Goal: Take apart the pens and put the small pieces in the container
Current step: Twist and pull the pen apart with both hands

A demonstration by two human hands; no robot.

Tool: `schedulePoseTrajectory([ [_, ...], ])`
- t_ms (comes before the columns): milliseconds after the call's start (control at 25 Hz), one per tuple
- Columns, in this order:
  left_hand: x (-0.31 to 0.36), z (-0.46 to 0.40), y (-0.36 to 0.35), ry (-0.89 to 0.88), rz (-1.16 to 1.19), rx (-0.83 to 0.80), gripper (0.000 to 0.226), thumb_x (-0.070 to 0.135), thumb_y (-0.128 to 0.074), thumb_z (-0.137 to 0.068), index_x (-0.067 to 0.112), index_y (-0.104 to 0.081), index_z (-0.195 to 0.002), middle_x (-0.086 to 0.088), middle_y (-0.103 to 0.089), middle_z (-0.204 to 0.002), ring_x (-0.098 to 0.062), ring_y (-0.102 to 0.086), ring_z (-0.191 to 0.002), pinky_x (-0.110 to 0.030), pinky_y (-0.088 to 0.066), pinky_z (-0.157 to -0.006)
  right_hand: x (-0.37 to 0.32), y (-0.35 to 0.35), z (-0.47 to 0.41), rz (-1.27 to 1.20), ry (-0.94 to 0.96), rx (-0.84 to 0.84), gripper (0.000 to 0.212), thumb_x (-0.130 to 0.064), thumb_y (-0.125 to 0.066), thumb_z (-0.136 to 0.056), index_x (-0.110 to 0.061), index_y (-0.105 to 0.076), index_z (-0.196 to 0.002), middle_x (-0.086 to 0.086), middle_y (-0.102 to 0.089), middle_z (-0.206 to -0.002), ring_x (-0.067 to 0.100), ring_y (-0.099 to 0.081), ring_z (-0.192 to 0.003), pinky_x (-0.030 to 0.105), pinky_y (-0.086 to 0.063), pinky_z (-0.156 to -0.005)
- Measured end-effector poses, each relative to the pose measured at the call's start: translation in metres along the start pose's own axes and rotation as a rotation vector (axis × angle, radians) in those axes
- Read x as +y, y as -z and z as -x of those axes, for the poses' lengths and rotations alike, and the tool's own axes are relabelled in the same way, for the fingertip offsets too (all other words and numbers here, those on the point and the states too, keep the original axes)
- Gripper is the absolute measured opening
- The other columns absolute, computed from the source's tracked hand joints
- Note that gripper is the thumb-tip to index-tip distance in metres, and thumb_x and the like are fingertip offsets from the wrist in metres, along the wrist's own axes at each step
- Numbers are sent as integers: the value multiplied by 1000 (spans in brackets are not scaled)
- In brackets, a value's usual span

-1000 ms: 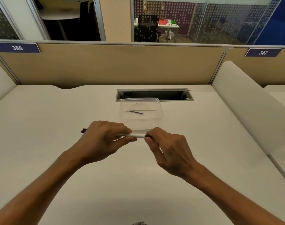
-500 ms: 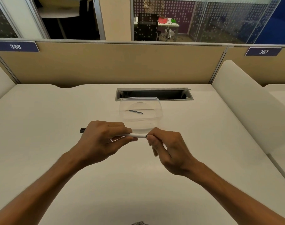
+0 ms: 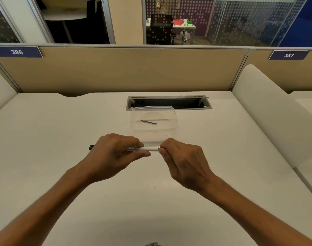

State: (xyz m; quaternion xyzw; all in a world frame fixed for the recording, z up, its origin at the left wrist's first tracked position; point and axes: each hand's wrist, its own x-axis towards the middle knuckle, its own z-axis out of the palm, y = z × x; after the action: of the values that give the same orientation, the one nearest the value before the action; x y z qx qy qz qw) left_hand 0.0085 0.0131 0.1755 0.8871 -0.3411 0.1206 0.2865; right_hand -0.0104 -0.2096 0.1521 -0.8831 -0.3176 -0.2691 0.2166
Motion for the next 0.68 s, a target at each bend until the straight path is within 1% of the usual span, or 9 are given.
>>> schedulePoseTrajectory([
  [80, 0, 2, -3, 15, 64, 4, 31, 53, -57, -85, 26, -73, -85, 21, -53, -55, -5, -46, -49, -21, -34, -44, -3, -3, 1, -67, -17, -8, 34, -25, -34, -101, -9, -56, -81, -2, -50, -65, 13, -31, -49, 24, -25, -44],
  [160, 1, 4, -6, 10, 100, 25, 28, 49, -60, -85, 24, -73, -83, 25, -45, -53, -3, -42, -48, -16, -28, -46, -7, -6, 3, -183, -66, -12, 27, -21, -37, -100, -11, -50, -79, -7, -40, -64, 11, -27, -51, 24, -26, -45],
  [240, 2, 6, -9, 6, 92, 44, 30, 48, -59, -86, 21, -74, -83, 24, -41, -54, -3, -39, -48, -21, -30, -45, -9, -6, 2, -279, -120, -32, 24, -19, -38, -99, -14, -45, -76, -10, -35, -64, 11, -27, -50, 24, -26, -47],
  [320, 3, 5, -10, -7, 54, 62, 31, 47, -58, -87, 20, -74, -84, 24, -41, -55, -2, -38, -49, -25, -34, -44, -12, -6, 0, -349, -179, -53, 26, -20, -37, -100, -21, -37, -74, -13, -32, -60, 11, -28, -49, 19, -24, -48],
  [360, 4, 5, -9, -23, 12, 70, 31, 46, -56, -88, 20, -74, -85, 22, -44, -56, -2, -40, -48, -26, -37, -43, -13, -6, 0, -395, -232, -65, 29, -19, -37, -101, -25, -34, -73, -13, -31, -57, 10, -29, -49, 18, -23, -49],
  [400, 5, 4, -9, -49, -58, 77, 32, 45, -55, -89, 19, -74, -86, 19, -49, -57, -6, -43, -47, -28, -40, -41, -15, -7, -1, -454, -304, -81, 32, -18, -37, -102, -28, -33, -71, -12, -32, -55, 10, -30, -48, 17, -24, -48],
  [520, 5, 4, -10, -167, -347, 84, 32, 37, -53, -92, 13, -73, -87, 3, -60, -58, -22, -49, -41, -30, -39, -33, -18, -7, -3, -737, -585, -206, 41, -19, -35, -105, -25, -38, -64, -11, -36, -53, 7, -29, -48, 24, -28, -47],
  [600, 4, 6, -12, -233, -483, 83, 30, 33, -54, -93, 11, -72, -86, 0, -58, -57, -22, -47, -39, -28, -36, -31, -17, -3, -6, -954, -755, -311, 42, -20, -33, -104, -21, -36, -63, -13, -32, -50, 7, -25, -44, 20, -26, -43],
  [680, 2, 7, -13, -262, -526, 80, 30, 33, -52, -94, 11, -71, -87, -1, -56, -56, -21, -46, -39, -27, -37, -30, -15, 0, -8, -1060, -850, -374, 40, -20, -32, -103, -20, -35, -63, -14, -29, -50, 6, -22, -42, 16, -23, -41],
])
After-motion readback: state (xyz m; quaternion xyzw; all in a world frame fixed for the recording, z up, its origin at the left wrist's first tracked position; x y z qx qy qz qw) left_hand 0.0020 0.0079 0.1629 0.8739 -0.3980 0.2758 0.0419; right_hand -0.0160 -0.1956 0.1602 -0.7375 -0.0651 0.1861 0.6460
